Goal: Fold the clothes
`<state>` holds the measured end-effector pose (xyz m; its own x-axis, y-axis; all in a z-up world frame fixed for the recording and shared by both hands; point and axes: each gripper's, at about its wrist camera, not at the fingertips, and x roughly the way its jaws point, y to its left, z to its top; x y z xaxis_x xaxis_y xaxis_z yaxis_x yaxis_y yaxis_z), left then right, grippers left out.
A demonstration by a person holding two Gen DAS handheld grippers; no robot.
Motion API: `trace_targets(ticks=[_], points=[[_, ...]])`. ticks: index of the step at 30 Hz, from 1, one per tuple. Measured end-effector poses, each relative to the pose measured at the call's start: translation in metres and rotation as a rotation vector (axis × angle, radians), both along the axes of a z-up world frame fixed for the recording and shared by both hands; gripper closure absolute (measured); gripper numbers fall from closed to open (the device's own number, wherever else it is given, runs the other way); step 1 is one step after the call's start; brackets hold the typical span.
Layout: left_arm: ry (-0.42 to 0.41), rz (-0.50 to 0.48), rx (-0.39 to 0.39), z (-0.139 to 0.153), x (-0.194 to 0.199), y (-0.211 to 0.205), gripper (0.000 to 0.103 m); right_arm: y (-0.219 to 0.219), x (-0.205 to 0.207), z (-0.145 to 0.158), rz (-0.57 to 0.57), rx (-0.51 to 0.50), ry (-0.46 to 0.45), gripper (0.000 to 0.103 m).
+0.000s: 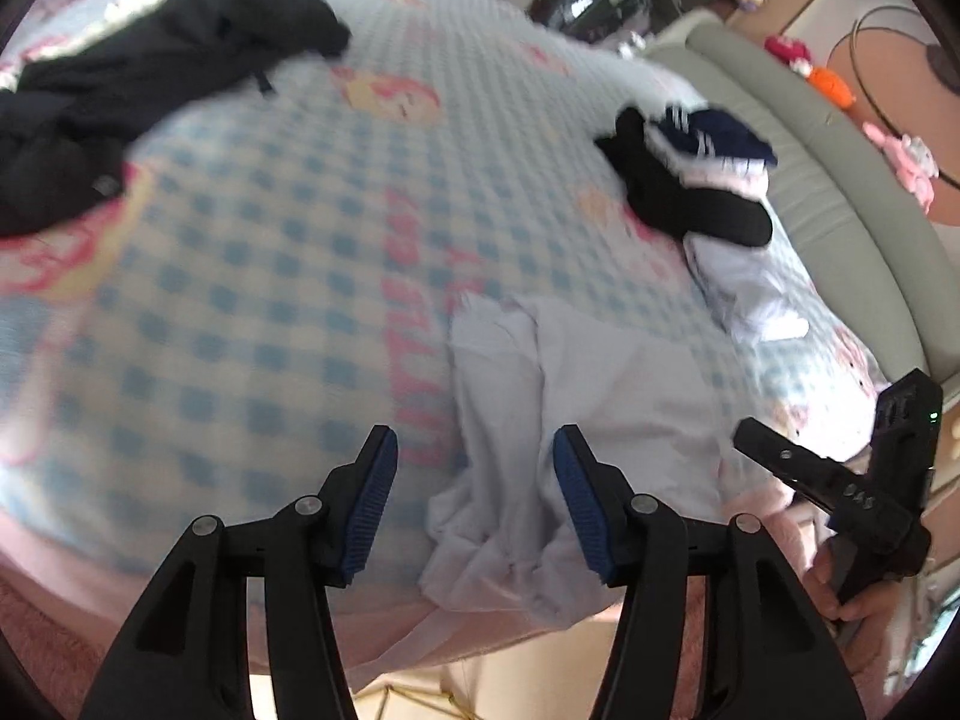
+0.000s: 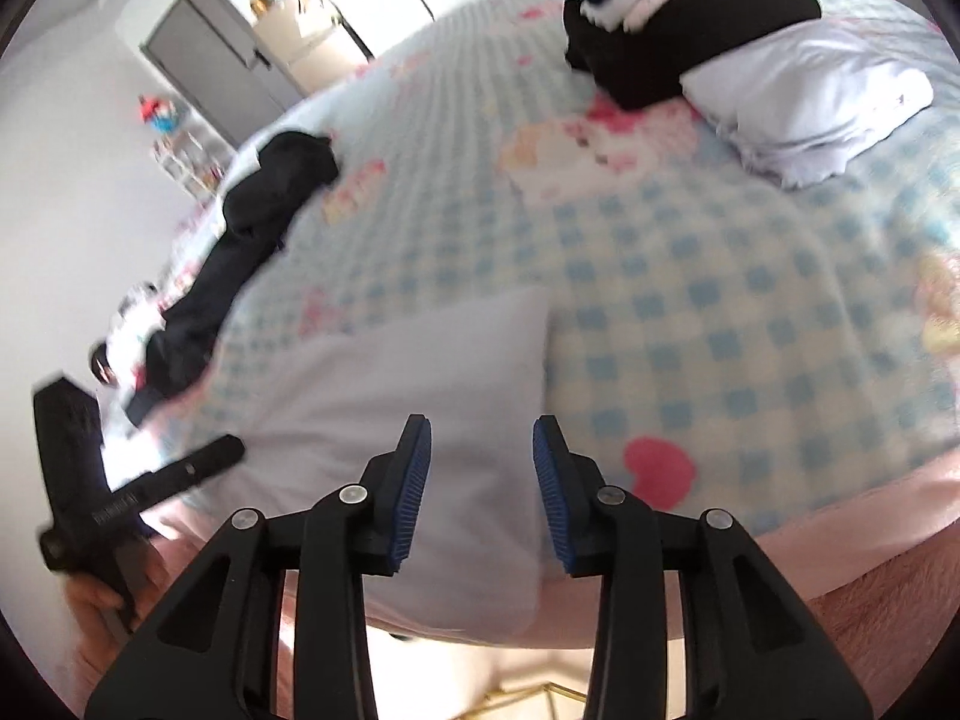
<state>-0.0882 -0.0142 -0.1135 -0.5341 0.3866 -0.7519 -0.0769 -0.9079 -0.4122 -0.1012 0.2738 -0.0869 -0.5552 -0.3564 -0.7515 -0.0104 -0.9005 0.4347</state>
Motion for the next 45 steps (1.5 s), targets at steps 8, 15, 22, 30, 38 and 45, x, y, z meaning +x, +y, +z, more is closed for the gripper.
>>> trace_targets(ticks=[8,15,22,30,38,45], points=[[0.049,-0.152,0.033,0.011,0.022,0.021,0.058,-0.032,0.014,-0.013,0.083,0.081,-0.034,0.067],[-0.015,-0.259,0.018,-0.009,0.03,0.046,0.071,-0.037,0.025,-0.027,0.091,0.14,-0.049,0.066],[0.048,-0.194,0.005,0.008,0.033,0.038,0.091,-0.023,0.028,-0.026,0.049,0.11,-0.056,0.066],[0.013,-0.171,-0.002,0.004,0.032,0.017,0.092,-0.025,0.026,-0.036,0.052,0.137,-0.073,0.055],[-0.092,-0.165,0.014,-0.031,0.018,0.006,0.087,-0.013,0.021,-0.049,0.013,0.195,-0.111,0.055],[-0.126,-0.079,0.027,-0.026,0.008,-0.01,0.049,-0.012,0.011,-0.014,-0.006,0.163,-0.04,0.067]])
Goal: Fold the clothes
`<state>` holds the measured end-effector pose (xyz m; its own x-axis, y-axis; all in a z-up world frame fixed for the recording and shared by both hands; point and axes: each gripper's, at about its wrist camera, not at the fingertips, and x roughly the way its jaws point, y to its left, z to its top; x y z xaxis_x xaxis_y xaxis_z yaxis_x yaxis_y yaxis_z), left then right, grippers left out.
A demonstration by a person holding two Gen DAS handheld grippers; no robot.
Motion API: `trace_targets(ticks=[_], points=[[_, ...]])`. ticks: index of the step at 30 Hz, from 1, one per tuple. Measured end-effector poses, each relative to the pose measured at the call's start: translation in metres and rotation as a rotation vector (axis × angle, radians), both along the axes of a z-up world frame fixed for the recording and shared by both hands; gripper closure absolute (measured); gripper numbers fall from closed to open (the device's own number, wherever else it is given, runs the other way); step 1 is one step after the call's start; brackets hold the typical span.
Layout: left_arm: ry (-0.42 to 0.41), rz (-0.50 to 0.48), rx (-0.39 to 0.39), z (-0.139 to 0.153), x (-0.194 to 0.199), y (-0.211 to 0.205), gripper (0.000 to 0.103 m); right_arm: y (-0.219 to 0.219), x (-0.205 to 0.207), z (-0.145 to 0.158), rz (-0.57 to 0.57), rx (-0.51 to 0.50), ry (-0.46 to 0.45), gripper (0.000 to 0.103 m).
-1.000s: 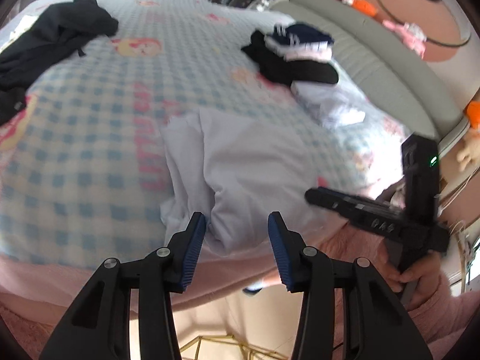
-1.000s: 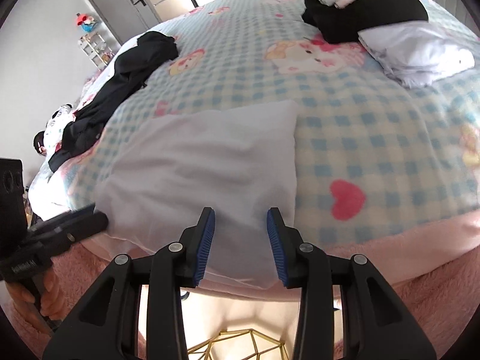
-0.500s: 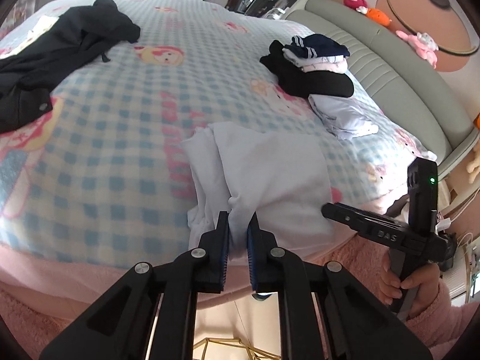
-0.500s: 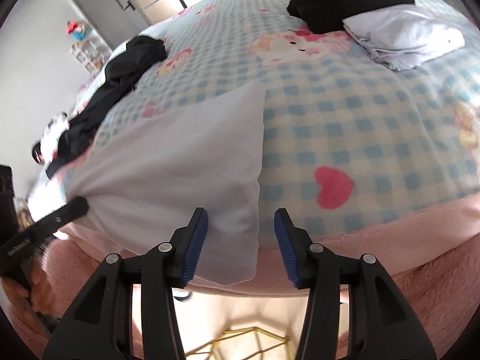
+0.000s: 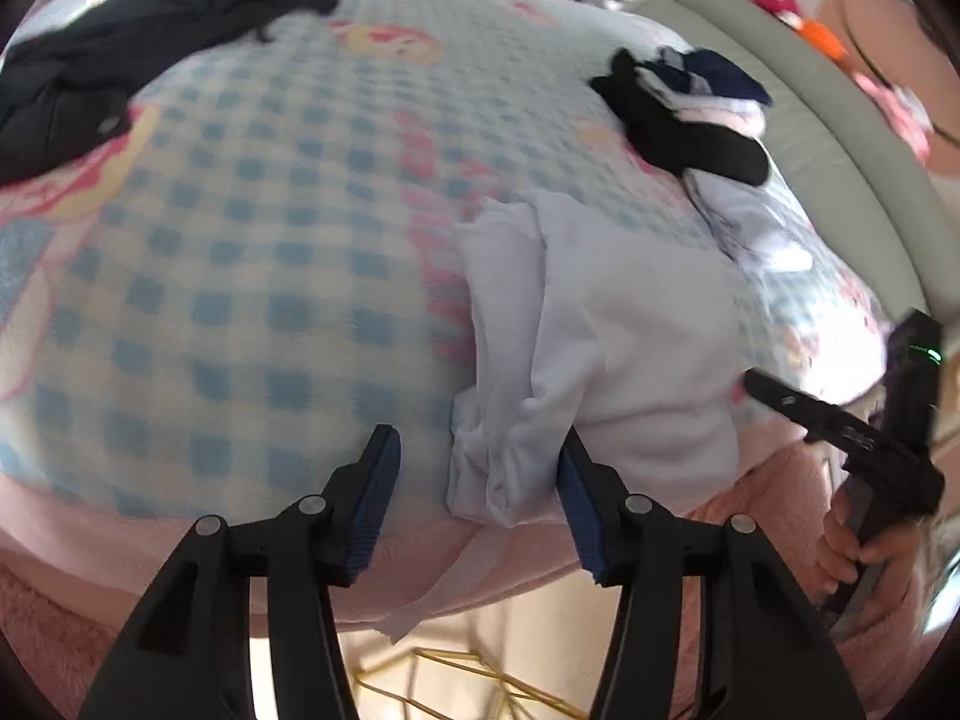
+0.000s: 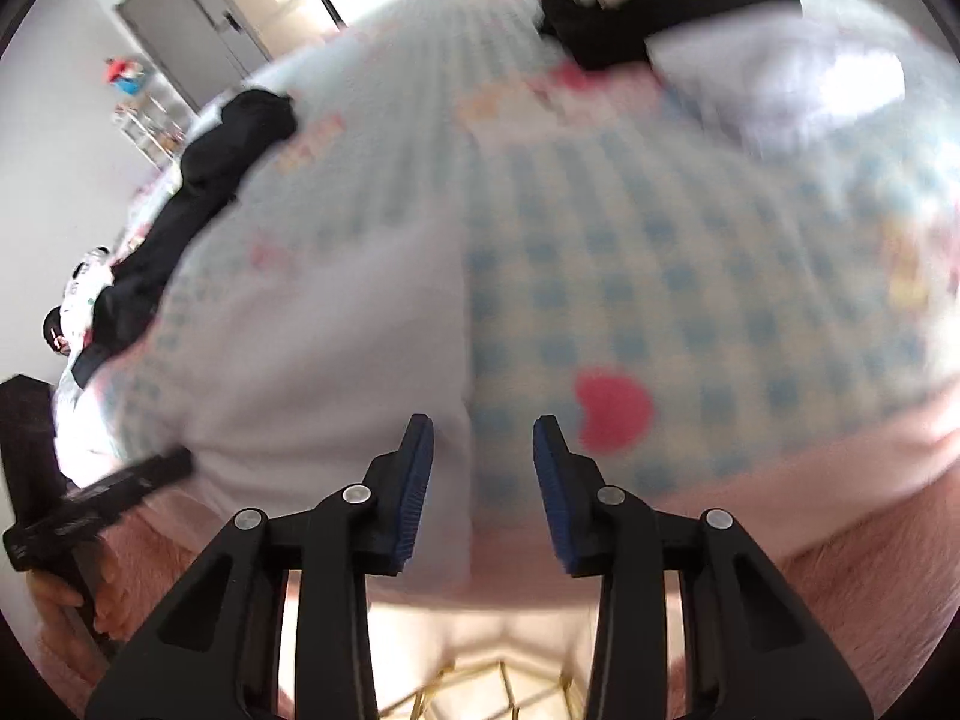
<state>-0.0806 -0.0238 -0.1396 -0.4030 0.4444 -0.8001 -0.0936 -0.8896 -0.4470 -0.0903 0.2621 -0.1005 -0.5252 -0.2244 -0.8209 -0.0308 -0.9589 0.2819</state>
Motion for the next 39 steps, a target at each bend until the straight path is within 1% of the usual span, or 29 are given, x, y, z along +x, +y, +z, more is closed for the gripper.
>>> trace_targets(ticks=[1,2,3,5,8,9,10,11,13,15,17,20,21,22,24,26,27,28,29,30,31,32,35,37,39], points=[[0.018,0.021,0.013,0.007,0.0,-0.001,0.049,-0.004,-0.002,0.006,0.012,0.003,0.018,0.066],[0.046,0.034,0.006,0.015,0.0,0.0,0.049,-0.008,-0.004,0.013,0.025,0.006,0.036,0.064],[0.084,0.041,-0.018,0.025,0.0,0.004,0.049,-0.013,-0.006,0.015,0.042,0.007,0.046,0.064],[0.175,0.039,-0.096,0.045,0.001,0.017,0.049,-0.023,-0.008,0.015,0.071,0.021,0.052,0.064],[0.279,0.008,-0.224,0.064,0.0,0.044,0.049,-0.035,-0.012,-0.002,0.106,0.023,0.005,0.064],[0.297,-0.001,-0.25,0.067,-0.001,0.052,0.049,-0.037,-0.013,-0.009,0.118,0.016,-0.015,0.064],[0.303,-0.007,-0.261,0.069,-0.002,0.057,0.049,-0.041,-0.014,-0.015,0.128,0.033,-0.029,0.064],[0.303,-0.021,-0.246,0.07,-0.005,0.062,0.049,-0.044,-0.014,-0.018,0.134,0.042,-0.031,0.064],[0.277,-0.054,-0.19,0.066,-0.01,0.067,0.049,-0.049,-0.015,-0.023,0.147,0.061,-0.032,0.061],[0.259,-0.076,-0.194,0.058,-0.013,0.07,0.049,-0.05,-0.014,-0.026,0.148,0.061,-0.031,0.059],[0.242,-0.111,-0.204,0.05,-0.015,0.081,0.049,-0.05,-0.015,-0.028,0.148,0.059,-0.034,0.059],[0.186,-0.139,-0.185,0.03,-0.016,0.086,0.049,-0.047,-0.014,-0.029,0.142,0.039,-0.031,0.059],[0.174,-0.14,-0.192,0.024,-0.016,0.087,0.048,-0.046,-0.013,-0.029,0.14,0.034,-0.032,0.059],[0.166,-0.131,-0.199,0.021,-0.016,0.085,0.047,-0.045,-0.012,-0.029,0.138,0.028,-0.033,0.059],[0.144,-0.106,-0.187,0.018,-0.017,0.076,0.047,-0.043,-0.009,-0.029,0.135,0.021,-0.032,0.059],[0.124,-0.08,-0.181,0.015,-0.019,0.067,0.047,-0.035,-0.007,-0.03,0.097,0.029,-0.03,0.059],[0.12,-0.063,-0.197,0.013,-0.018,0.063,0.047,-0.03,-0.007,-0.033,0.055,0.065,-0.041,0.057],[0.114,-0.049,-0.204,0.01,-0.018,0.058,0.046,-0.024,-0.008,-0.037,0.031,0.063,-0.059,0.054],[0.105,-0.037,-0.195,0.008,-0.017,0.053,0.045,-0.018,-0.009,-0.042,0.008,0.061,-0.078,0.051],[0.105,-0.026,-0.182,0.007,-0.016,0.049,0.045,-0.011,-0.008,-0.042,-0.007,0.02,-0.079,0.051],[0.112,-0.016,-0.164,0.008,-0.014,0.045,0.045,-0.005,-0.007,-0.042,-0.022,-0.021,-0.079,0.051],[0.119,-0.006,-0.147,0.008,-0.012,0.041,0.045,-0.004,-0.009,-0.04,-0.022,-0.018,-0.074,0.051],[0.156,0.046,-0.168,0.018,-0.011,0.032,0.046,0.0,-0.016,-0.032,-0.023,-0.004,-0.059,0.051],[0.175,0.079,-0.152,0.027,-0.014,0.027,0.047,0.002,-0.02,-0.027,-0.024,0.005,-0.048,0.051],[0.191,0.074,-0.13,0.035,-0.023,0.027,0.047,0.004,-0.025,-0.022,-0.025,0.015,-0.038,0.051]])
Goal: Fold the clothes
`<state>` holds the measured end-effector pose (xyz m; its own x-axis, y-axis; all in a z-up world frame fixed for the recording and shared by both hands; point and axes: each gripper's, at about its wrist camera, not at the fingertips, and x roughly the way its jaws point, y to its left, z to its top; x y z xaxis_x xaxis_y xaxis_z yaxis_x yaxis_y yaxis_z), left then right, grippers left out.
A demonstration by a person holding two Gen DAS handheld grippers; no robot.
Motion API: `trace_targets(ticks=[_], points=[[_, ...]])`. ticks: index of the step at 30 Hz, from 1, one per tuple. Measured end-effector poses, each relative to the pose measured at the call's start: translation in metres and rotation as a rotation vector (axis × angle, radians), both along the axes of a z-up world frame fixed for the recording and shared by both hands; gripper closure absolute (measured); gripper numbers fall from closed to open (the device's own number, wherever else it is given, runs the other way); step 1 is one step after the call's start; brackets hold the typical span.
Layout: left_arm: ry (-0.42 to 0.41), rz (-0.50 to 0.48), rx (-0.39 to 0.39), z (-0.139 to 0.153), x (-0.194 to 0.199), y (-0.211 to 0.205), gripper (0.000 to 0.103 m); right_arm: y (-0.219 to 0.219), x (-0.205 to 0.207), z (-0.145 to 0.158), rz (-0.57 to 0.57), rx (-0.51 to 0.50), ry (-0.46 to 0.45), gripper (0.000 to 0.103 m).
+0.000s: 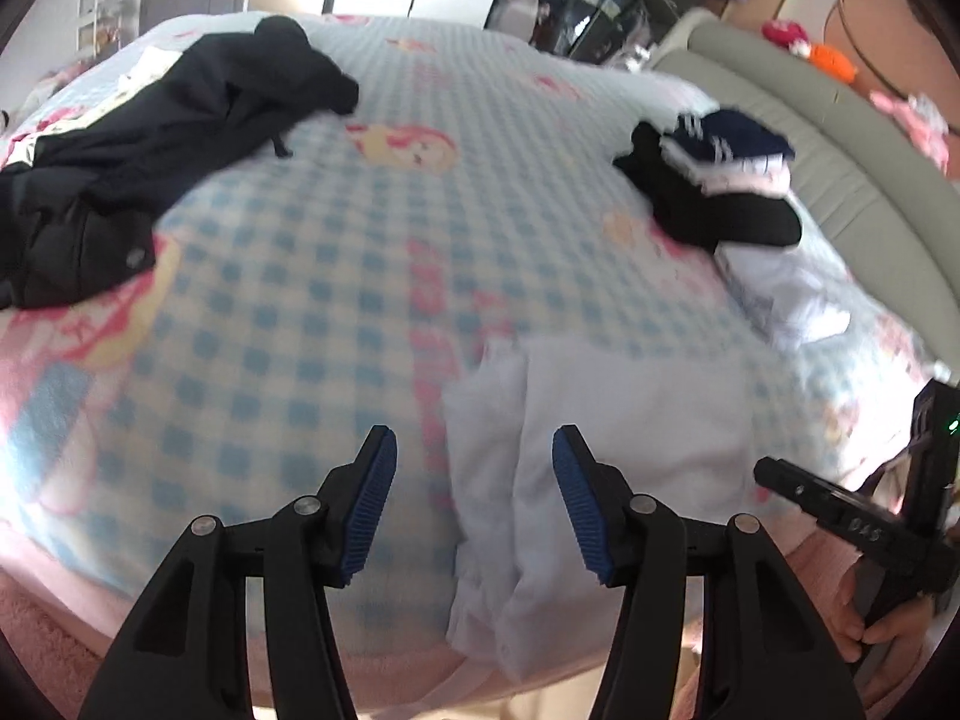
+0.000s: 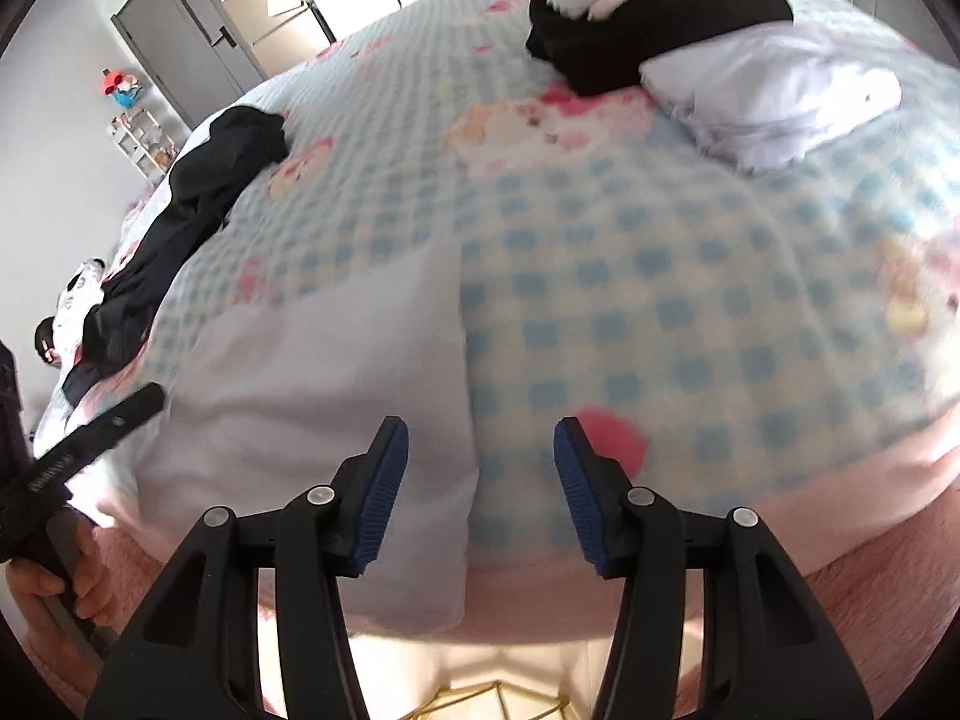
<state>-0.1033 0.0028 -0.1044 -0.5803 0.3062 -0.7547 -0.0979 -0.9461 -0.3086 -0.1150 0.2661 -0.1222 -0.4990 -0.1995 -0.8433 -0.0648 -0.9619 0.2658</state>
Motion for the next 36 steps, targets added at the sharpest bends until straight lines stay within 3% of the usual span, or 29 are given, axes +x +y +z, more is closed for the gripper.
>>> trace_targets(ticks=[6,7,8,10,13,17,20,23,27,31,36], points=[[-0.026,-0.17,0.041,-0.007,-0.032,0.035,0.047,0.004,-0.016,0.013,0.005,0.025,0.029,0.051],[-0.037,-0.183,0.042,-0.012,-0.037,0.04,0.053,0.002,-0.02,0.013,0.011,0.03,0.034,0.051],[-0.051,-0.181,0.031,-0.017,-0.042,0.043,0.069,0.0,-0.024,0.012,0.016,0.035,0.04,0.051],[-0.084,-0.152,0.008,-0.028,-0.047,0.043,0.082,-0.001,-0.031,0.007,0.015,0.046,0.036,0.051],[-0.08,-0.089,-0.031,-0.034,-0.044,0.033,0.088,0.001,-0.041,-0.003,0.007,0.07,0.021,0.051],[-0.091,-0.026,-0.049,-0.037,-0.041,0.015,0.084,0.012,-0.048,-0.011,-0.025,0.097,0.015,0.051],[-0.06,0.0,0.062,-0.027,-0.042,-0.005,0.083,0.026,-0.047,-0.007,-0.064,0.061,0.017,0.051],[-0.06,-0.046,0.108,-0.022,-0.055,-0.005,0.077,0.028,-0.048,-0.002,-0.05,0.021,0.026,0.051],[-0.16,-0.163,0.171,-0.039,-0.079,0.016,0.074,0.018,-0.056,-0.006,-0.013,0.012,0.007,0.051],[-0.16,-0.228,0.093,-0.045,-0.072,0.037,0.074,0.008,-0.061,-0.013,0.002,0.036,-0.003,0.051],[-0.176,-0.228,0.023,-0.046,-0.063,0.04,0.073,0.005,-0.058,-0.02,0.003,0.068,-0.009,0.05]])
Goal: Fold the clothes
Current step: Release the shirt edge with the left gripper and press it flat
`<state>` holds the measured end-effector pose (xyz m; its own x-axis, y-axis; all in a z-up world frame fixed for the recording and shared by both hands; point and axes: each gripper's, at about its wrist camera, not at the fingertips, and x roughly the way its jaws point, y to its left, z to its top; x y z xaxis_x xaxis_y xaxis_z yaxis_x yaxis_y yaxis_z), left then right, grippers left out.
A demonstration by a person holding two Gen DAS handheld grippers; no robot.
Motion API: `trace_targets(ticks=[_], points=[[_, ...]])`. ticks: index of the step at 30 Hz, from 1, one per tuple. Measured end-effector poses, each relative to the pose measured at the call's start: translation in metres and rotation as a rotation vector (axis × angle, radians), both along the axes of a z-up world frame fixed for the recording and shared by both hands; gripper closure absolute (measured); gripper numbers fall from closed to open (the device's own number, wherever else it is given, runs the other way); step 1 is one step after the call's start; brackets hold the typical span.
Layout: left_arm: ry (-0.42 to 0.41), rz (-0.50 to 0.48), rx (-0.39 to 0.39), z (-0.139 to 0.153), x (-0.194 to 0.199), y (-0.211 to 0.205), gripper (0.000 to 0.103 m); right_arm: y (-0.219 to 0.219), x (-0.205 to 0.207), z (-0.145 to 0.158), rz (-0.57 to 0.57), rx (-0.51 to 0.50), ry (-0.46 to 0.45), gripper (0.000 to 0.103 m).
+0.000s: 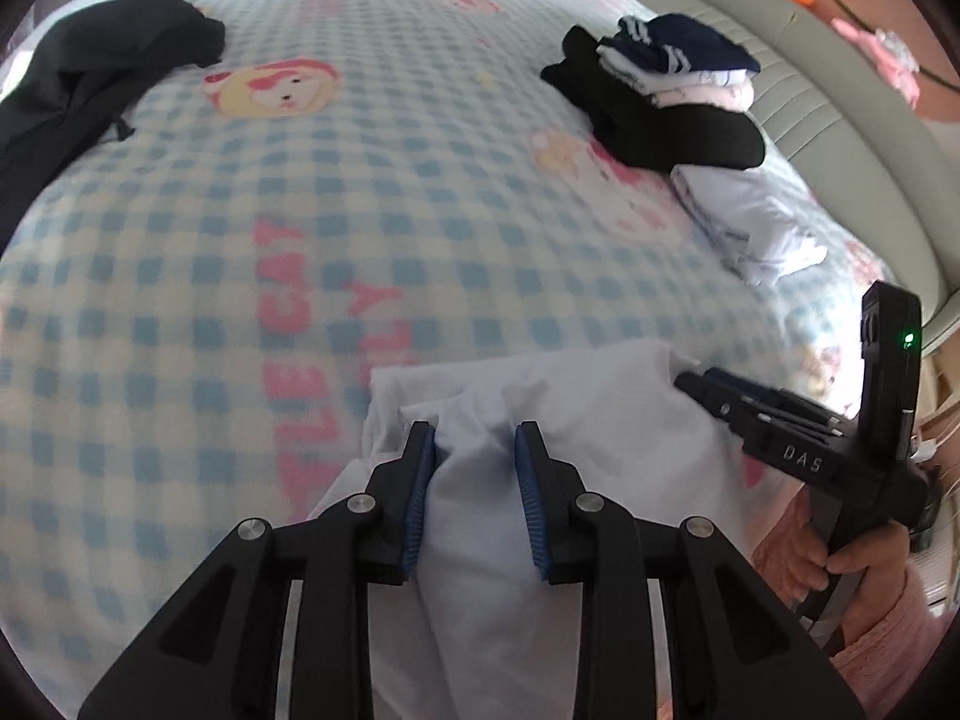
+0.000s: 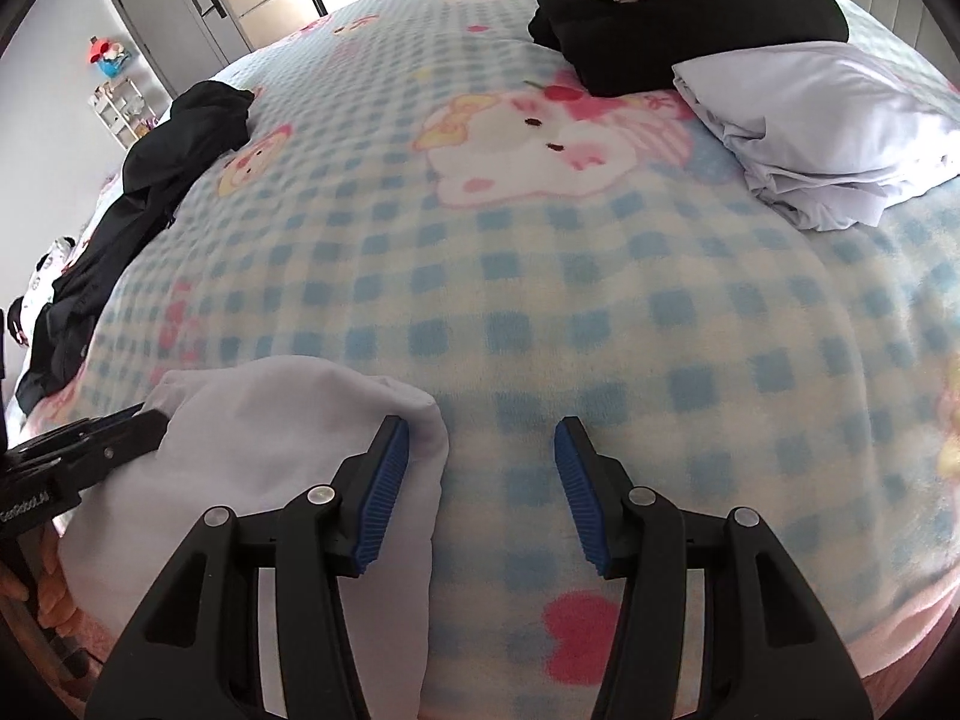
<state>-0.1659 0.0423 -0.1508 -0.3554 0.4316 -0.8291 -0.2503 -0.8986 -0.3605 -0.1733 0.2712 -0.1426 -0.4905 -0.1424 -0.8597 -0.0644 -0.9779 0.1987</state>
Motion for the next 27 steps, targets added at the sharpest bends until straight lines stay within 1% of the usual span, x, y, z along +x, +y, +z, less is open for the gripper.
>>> trace_targets(ticks=[2,4,6,10,13,15,16,17,18,19,21,23,25,27], points=[[-0.043,0.027,0.008,0.0,0.0,-0.008,0.07,0.0,0.002,0.0,-0.002,0.012,0.002,0.05],[-0.07,0.042,0.013,0.002,0.0,-0.016,0.067,0.002,0.003,0.002,-0.014,0.021,0.002,0.05],[-0.074,0.026,0.032,0.003,-0.002,-0.017,0.067,0.004,0.004,0.004,-0.038,0.026,-0.001,0.05],[-0.082,-0.034,0.111,-0.002,-0.011,-0.007,0.067,0.0,0.004,0.002,-0.038,0.046,-0.008,0.05],[-0.084,-0.06,0.139,-0.008,-0.019,0.006,0.067,-0.003,0.004,0.001,-0.033,0.068,-0.009,0.05],[-0.068,-0.027,0.137,-0.008,-0.02,0.005,0.071,-0.001,0.003,0.001,-0.031,0.066,-0.012,0.05],[-0.058,-0.007,0.134,-0.008,-0.021,0.003,0.082,0.0,0.003,0.0,-0.03,0.062,-0.013,0.05],[-0.048,0.014,0.131,-0.008,-0.021,0.002,0.088,0.001,0.004,0.002,-0.035,0.048,-0.003,0.05],[-0.03,0.032,0.129,-0.006,-0.02,-0.001,0.091,0.002,0.005,0.004,-0.041,0.035,0.007,0.05],[-0.007,0.048,0.122,-0.003,-0.019,-0.004,0.097,0.004,0.006,0.005,-0.047,0.021,0.018,0.05],[0.03,0.076,0.111,0.004,-0.016,-0.01,0.098,0.006,0.009,0.009,-0.059,-0.006,0.039,0.05],[0.056,0.093,0.124,0.011,-0.014,-0.016,0.098,0.009,0.011,0.013,-0.071,-0.034,0.06,0.05],[0.086,0.105,0.119,0.019,-0.015,-0.021,0.099,0.011,0.013,0.016,-0.083,-0.061,0.081,0.05],[0.108,0.114,0.109,0.026,-0.016,-0.026,0.098,0.013,0.013,0.023,-0.09,-0.071,0.106,0.05]])
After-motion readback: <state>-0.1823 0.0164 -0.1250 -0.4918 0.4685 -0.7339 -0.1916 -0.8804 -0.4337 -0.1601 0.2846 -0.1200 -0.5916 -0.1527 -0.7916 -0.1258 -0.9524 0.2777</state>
